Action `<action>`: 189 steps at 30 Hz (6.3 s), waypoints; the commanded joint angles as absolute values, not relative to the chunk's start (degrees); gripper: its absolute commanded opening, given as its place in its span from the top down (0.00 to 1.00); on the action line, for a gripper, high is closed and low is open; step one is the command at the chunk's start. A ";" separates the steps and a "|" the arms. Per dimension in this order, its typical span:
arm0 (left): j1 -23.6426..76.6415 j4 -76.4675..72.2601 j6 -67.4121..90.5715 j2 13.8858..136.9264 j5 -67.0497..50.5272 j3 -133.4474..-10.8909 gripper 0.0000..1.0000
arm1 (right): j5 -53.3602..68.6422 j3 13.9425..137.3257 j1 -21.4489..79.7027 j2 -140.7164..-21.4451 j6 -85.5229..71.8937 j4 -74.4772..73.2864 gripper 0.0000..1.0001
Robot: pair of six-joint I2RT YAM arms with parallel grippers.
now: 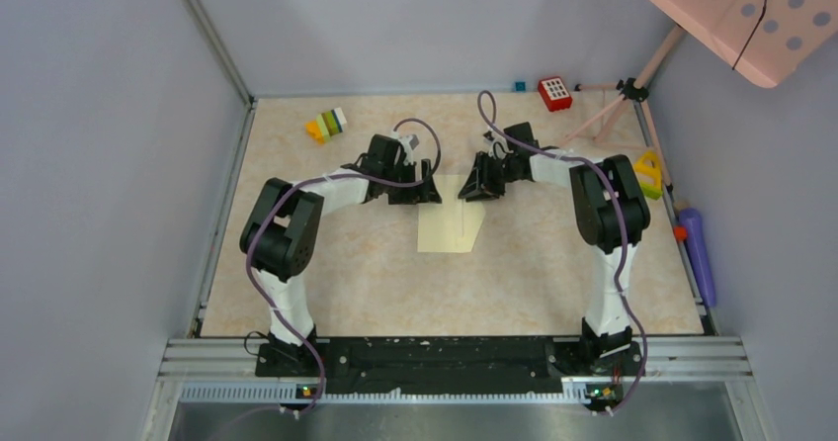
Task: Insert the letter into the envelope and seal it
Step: Place the letter in the envelope, then open the solid glue cap from the solid glue.
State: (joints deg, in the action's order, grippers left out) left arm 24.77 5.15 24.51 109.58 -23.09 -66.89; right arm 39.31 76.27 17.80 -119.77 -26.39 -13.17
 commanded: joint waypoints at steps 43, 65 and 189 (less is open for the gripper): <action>26.69 6.34 27.33 110.52 -23.16 -63.11 0.16 | 30.09 82.30 21.35 -115.01 -25.27 -18.46 0.62; 26.65 5.74 26.81 108.27 -22.90 -61.94 0.16 | 34.99 71.56 21.36 -111.21 -24.12 -13.64 0.60; 34.75 26.49 -9.19 95.62 -62.05 -86.63 0.38 | 69.27 74.30 16.88 -82.99 -5.58 -23.52 0.90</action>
State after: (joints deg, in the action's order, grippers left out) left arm 33.76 27.46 -8.82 94.72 -59.51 -84.68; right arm 67.85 73.87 15.90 -82.35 -5.85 -25.63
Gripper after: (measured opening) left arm 0.706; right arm 0.223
